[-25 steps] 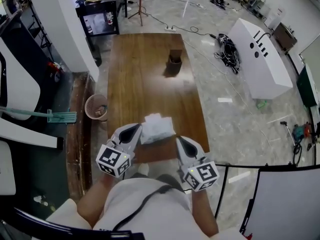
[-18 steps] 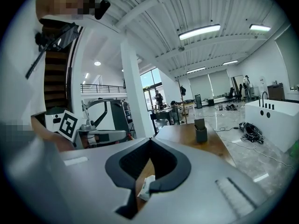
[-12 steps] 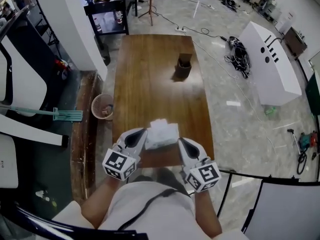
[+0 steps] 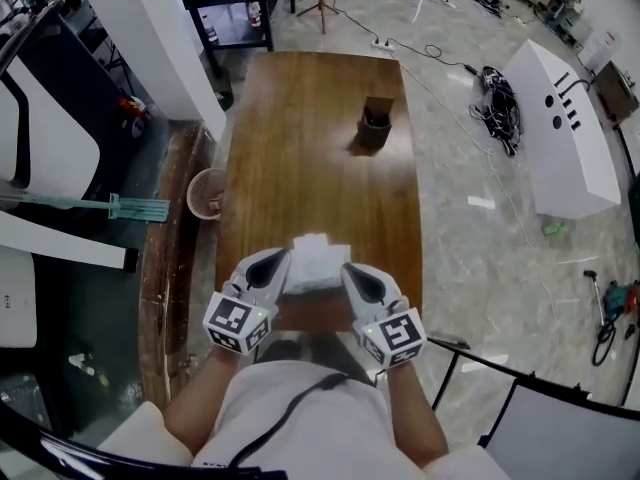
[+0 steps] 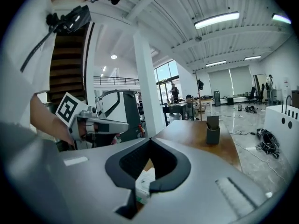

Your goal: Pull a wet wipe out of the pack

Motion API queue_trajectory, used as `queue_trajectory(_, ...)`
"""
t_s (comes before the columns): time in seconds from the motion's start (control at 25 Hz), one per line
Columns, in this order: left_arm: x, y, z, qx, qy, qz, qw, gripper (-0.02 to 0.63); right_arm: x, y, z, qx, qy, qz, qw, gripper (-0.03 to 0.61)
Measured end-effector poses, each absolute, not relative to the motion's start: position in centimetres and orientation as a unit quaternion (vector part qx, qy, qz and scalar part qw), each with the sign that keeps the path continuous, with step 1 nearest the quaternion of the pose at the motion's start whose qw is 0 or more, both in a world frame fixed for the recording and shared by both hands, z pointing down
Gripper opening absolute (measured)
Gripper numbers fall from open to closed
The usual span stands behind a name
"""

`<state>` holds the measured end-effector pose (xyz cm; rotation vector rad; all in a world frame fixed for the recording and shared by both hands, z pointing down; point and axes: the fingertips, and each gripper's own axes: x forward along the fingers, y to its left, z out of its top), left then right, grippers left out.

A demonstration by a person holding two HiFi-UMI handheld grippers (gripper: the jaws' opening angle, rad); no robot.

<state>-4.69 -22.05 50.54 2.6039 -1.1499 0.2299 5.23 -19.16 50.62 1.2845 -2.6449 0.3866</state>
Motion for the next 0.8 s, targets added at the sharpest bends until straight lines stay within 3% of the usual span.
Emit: queue_trajectory(0.8,-4.2,-22.4,61.5,0.880,-0.403,0.170,0.184,0.006,-0.2,-19.4,65.3,0.265,-0.917,0.130,0.269,0.035)
